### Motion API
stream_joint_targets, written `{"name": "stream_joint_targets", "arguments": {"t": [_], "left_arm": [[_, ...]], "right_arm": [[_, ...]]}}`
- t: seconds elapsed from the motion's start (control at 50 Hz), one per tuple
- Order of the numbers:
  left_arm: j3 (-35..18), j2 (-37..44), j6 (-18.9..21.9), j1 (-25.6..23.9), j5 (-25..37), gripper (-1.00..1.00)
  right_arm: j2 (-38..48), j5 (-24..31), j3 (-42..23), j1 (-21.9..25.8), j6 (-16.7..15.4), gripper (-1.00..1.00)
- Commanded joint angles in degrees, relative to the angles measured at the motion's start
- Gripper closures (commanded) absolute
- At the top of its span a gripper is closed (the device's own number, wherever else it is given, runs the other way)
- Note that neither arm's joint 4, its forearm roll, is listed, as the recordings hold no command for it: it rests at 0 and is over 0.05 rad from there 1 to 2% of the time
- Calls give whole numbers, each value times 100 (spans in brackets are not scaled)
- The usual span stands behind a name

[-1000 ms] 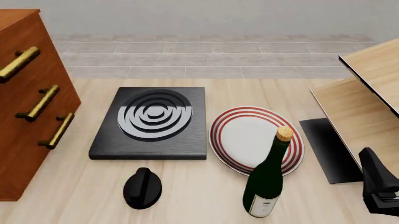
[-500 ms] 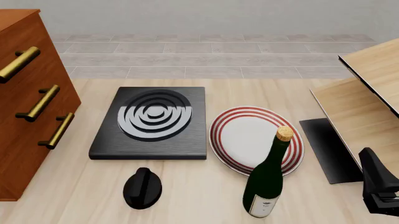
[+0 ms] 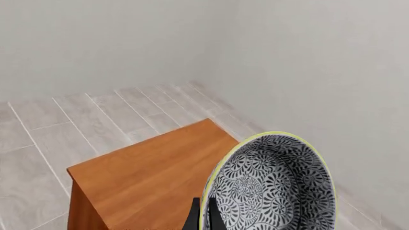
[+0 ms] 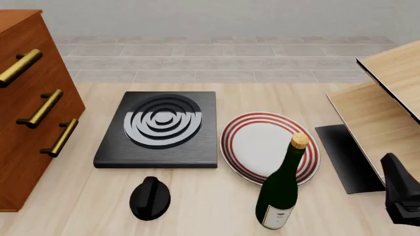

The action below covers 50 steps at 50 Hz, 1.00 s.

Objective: Put the bowl on the top of the cabinet.

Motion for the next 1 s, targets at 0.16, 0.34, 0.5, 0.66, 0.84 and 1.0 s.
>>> {"name": "stream_joint_targets", "arguments": {"t": [0.16,0.34,0.5,0.66,0.84,1.0], "left_arm": [[82,216,107,-21,-99,100],[44,355,90,87,-182,100],[35,547,56,176,-275,100],[21,744,75,230,-351,100],[35,878,155,289,-390,100],[84,960,194,310,-479,100]], "right_arm": [[-14,102,-91,6,-4,-100],[-14,115,-104,7,-4,-100],[-15,128,-117,7,-4,-100],[-15,128,-117,7,-4,-100],[-15,119,-108,8,-4,-100],[-14,115,-104,7,-3,-100]]}}
